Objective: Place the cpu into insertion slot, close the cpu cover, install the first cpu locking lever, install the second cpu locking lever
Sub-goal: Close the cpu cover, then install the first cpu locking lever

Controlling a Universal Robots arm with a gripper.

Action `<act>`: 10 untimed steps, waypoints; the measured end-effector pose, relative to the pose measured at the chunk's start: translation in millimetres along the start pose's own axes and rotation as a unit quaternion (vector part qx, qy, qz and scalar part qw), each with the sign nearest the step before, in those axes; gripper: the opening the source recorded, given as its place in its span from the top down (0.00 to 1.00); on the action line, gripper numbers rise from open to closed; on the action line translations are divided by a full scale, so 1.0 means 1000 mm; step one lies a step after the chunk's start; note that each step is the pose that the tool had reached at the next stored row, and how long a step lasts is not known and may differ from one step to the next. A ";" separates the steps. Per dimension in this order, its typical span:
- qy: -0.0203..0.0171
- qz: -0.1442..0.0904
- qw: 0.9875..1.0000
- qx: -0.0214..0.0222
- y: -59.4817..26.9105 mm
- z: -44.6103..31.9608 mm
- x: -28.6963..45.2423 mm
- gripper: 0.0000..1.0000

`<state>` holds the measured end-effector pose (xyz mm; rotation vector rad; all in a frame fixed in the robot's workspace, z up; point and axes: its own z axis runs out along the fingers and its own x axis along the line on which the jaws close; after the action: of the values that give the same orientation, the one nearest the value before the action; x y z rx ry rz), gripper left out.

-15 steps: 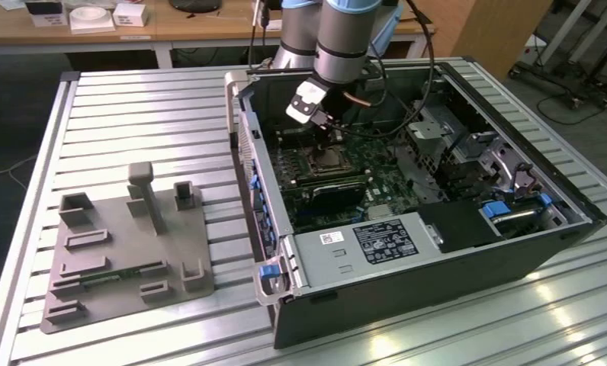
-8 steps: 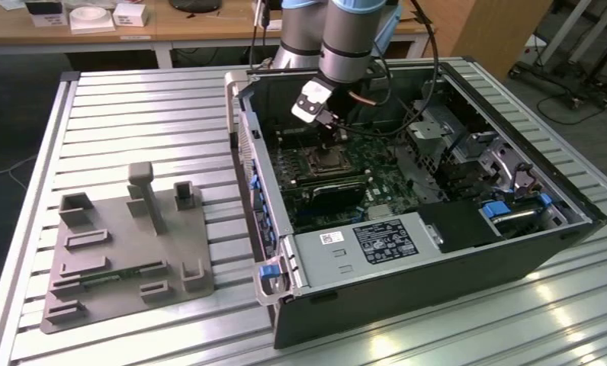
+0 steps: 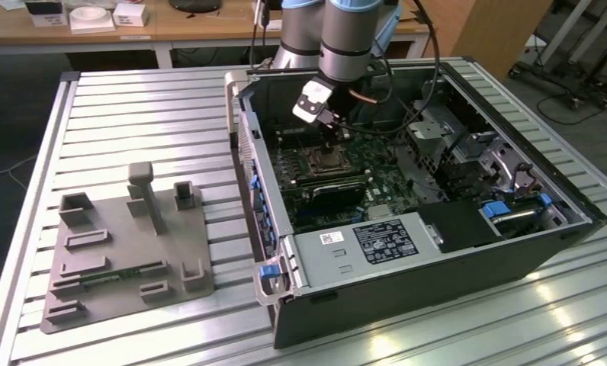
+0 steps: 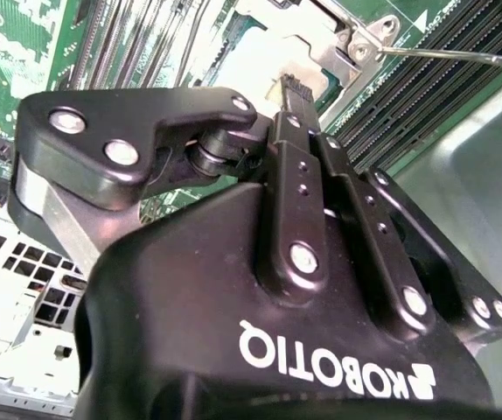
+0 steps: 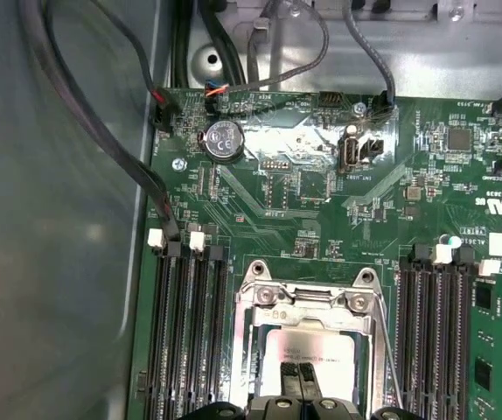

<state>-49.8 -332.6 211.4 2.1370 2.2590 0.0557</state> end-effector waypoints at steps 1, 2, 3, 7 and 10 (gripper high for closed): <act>0.000 0.000 1.000 0.000 0.0000 -0.0004 0.0000 0.90; 0.000 0.000 1.000 0.000 0.0001 -0.0004 0.0000 0.90; 0.000 0.000 1.000 0.000 0.0002 -0.0003 0.0000 0.90; 0.000 0.000 1.000 0.000 0.0014 -0.0004 -0.0001 0.90; 0.000 0.000 1.000 0.000 0.0014 -0.0004 -0.0001 0.90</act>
<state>-48.4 -332.6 211.8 2.1371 2.2589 0.0559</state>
